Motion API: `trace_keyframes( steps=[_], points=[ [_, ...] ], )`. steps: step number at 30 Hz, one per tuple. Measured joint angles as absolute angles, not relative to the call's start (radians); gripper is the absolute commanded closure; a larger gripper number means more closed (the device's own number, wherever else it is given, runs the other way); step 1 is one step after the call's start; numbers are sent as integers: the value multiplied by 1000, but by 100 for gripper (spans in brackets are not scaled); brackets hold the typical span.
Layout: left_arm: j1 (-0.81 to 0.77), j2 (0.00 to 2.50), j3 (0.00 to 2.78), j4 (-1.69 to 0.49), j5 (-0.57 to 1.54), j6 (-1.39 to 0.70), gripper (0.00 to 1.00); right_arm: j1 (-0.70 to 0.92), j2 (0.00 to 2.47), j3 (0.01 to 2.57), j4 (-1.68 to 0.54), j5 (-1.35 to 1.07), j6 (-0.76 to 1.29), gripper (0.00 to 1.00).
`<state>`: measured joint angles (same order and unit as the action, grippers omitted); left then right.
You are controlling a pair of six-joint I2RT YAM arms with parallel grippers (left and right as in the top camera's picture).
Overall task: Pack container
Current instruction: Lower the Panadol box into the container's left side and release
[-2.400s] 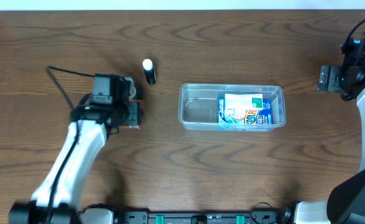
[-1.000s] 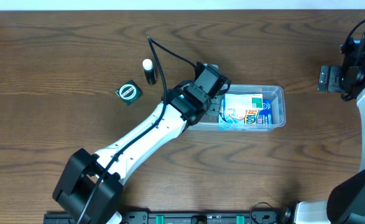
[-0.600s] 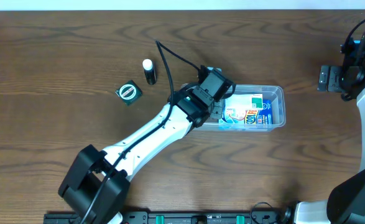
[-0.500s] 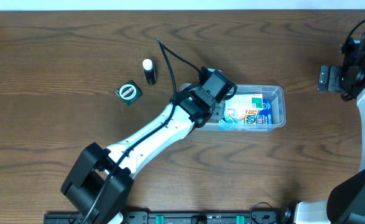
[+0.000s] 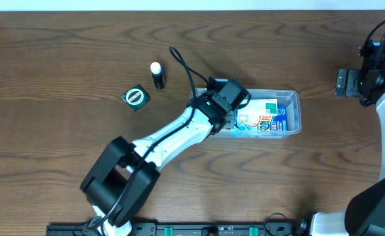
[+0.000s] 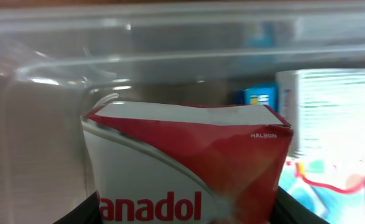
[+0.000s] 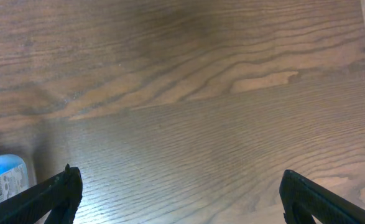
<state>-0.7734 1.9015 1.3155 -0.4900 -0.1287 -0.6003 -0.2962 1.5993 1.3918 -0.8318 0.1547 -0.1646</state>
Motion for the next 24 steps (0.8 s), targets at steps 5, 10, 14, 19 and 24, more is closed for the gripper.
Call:
trace_keyframes(
  steps=[5, 10, 14, 19, 24],
  points=[
    [-773, 1946, 1316, -468, -131, -614, 50, -296, 1599, 1392, -832, 155, -165, 1],
    [-773, 1951, 1316, -443, -131, -628, 50, -296, 1599, 1392, -832, 155, -165, 1],
    [-773, 1951, 1316, -431, -132, -632, 32, -296, 1599, 1392, -832, 155, -165, 1],
    [-773, 1951, 1316, -429, -132, -633, 32, -296, 1599, 1392, -832, 155, -164, 1],
    [-773, 1951, 1316, -429, -132, -633, 32, -296, 1599, 1392, -832, 155, -165, 1]
  ],
)
